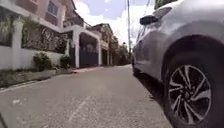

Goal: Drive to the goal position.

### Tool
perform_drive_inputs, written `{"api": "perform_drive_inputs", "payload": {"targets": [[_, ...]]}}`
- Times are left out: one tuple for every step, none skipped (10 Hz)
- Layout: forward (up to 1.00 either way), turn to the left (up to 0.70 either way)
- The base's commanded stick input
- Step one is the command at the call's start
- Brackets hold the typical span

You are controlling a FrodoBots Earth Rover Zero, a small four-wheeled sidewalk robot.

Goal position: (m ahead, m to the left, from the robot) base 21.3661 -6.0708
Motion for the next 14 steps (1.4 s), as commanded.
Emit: {"api": "perform_drive_inputs", "payload": {"targets": [[0.85, 0.00], [0.85, 0.00], [0.85, 0.00], [0.85, 0.00], [0.85, 0.00], [0.85, 0.00], [0.85, 0.00], [0.85, 0.00], [0.85, 0.00], [0.85, 0.00], [0.94, 0.00], [1.00, 0.00], [1.00, 0.00], [1.00, 0.00]]}}
